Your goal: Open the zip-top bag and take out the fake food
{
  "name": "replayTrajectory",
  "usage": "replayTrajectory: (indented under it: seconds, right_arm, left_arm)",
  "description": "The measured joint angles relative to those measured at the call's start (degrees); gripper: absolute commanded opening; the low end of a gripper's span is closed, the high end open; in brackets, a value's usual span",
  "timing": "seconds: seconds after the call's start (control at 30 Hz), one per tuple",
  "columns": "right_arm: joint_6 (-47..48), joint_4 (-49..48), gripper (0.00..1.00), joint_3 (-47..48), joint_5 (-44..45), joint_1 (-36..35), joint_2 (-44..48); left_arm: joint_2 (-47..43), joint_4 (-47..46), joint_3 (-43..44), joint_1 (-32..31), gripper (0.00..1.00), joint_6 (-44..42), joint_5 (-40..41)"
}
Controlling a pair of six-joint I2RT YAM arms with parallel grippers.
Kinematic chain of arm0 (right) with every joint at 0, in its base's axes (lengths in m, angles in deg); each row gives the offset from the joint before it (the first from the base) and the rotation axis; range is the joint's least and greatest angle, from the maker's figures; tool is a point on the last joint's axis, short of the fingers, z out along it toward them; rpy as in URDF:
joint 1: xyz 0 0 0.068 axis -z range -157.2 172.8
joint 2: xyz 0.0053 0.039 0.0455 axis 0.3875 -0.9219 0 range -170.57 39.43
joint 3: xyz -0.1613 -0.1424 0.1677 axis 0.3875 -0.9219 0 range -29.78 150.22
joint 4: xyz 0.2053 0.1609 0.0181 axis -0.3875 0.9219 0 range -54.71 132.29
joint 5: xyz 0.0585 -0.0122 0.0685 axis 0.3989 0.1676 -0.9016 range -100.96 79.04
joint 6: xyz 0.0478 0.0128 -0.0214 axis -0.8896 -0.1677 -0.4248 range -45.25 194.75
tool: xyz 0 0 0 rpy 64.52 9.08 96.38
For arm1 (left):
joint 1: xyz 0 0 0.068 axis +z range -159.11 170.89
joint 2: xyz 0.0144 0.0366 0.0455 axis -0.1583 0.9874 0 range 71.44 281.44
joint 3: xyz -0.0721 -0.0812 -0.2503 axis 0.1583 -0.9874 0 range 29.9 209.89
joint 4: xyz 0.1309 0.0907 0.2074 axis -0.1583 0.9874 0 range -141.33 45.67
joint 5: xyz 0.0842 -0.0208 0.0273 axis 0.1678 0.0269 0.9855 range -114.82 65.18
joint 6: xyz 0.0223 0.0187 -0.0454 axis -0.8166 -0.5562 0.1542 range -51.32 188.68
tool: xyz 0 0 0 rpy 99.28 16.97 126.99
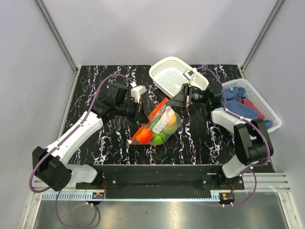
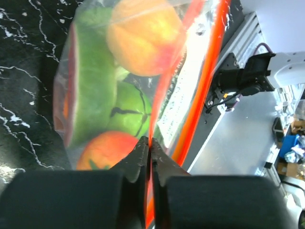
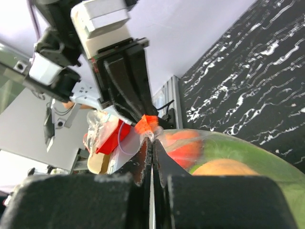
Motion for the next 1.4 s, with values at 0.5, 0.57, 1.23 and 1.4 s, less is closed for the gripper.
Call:
replayTrajectory:
  seconds: [0.5,0.57,1.23,1.4]
  right_arm:
    - [24.5,54.5,0.69,21.3,21.2,-7.8,3.8]
    - [26.8,61.5,0.69,23.9,24.6,-8.0,4.6]
    - [36.7,87.3,0.36,27.0,37.3,-21.6,10.6]
    - [37.2,87.7,0.41,26.7,37.1,-22.5,6.5]
  left_arm:
    - [-8.5,7.0,3.3,0.1,0.0,12.0,12.5]
    - [-8.1,7.3,3.3,0.1,0.0,13.9,13.8]
    - [-3.7,3.0,3.4,0.1,0.0,20.2,14.5]
    - [-3.4,2.3,3.4,0.0,0.0,20.6,14.5]
